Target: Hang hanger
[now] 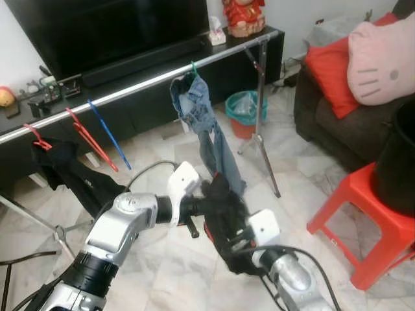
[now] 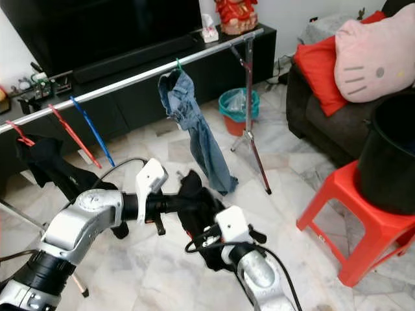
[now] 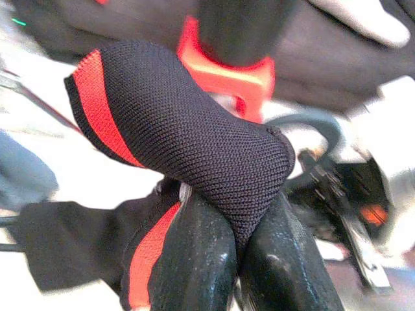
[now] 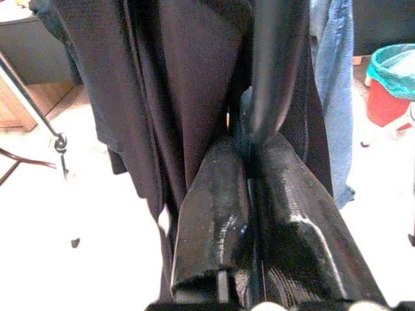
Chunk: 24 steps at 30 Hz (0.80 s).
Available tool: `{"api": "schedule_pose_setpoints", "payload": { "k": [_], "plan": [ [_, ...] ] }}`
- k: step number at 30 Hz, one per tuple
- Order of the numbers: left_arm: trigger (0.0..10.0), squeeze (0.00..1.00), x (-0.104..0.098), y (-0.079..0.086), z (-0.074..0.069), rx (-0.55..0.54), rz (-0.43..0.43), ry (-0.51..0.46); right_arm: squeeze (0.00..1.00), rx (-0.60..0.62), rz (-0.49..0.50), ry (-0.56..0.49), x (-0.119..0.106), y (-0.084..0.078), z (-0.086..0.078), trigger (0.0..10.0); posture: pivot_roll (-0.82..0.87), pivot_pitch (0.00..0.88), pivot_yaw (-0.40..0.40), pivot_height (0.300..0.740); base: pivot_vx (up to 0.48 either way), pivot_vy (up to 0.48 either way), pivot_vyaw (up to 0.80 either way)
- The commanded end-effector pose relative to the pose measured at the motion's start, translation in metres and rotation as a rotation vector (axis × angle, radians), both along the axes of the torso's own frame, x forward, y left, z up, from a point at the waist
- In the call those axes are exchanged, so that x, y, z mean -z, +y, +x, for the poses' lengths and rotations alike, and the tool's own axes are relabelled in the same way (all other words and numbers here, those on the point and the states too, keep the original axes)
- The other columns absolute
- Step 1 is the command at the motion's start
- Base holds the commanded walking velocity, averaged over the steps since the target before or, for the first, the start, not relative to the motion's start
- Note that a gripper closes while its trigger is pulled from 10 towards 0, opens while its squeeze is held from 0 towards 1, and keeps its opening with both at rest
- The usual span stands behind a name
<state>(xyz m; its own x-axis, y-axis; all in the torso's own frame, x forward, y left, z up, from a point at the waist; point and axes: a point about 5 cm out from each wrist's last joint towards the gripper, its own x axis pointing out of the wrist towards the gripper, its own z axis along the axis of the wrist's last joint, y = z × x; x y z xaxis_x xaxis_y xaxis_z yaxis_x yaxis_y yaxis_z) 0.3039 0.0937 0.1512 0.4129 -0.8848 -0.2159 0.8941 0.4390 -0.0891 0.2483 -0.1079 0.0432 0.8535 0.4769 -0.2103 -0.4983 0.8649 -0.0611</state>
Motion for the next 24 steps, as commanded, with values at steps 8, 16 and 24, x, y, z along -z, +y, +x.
{"api": "schedule_pose_setpoints", "payload": {
  "k": [8, 16, 24],
  "plan": [
    [10.0, 0.0, -0.017, 0.003, 0.003, -0.003, -0.069, -0.044, 0.0, -0.015, -0.038, 0.036, 0.007, 0.006, 0.0, 10.0, 0.14, 0.032, 0.185, 0.74, 0.0, 0.0, 0.0],
    [10.0, 0.0, -0.013, 0.002, 0.006, -0.025, -0.049, -0.041, 0.0, -0.074, -0.026, 0.021, 0.005, 0.012, -0.003, 10.0, 0.14, 0.032, 0.188, 0.74, 0.0, 0.0, 0.0],
    [10.0, 0.0, -0.003, -0.001, -0.007, 0.072, -0.008, 0.015, 0.0, -0.109, 0.059, -0.06, -0.011, 0.017, -0.003, 10.0, 0.14, 0.029, 0.19, 0.74, 0.0, 0.0, 0.0]
  ]
}}
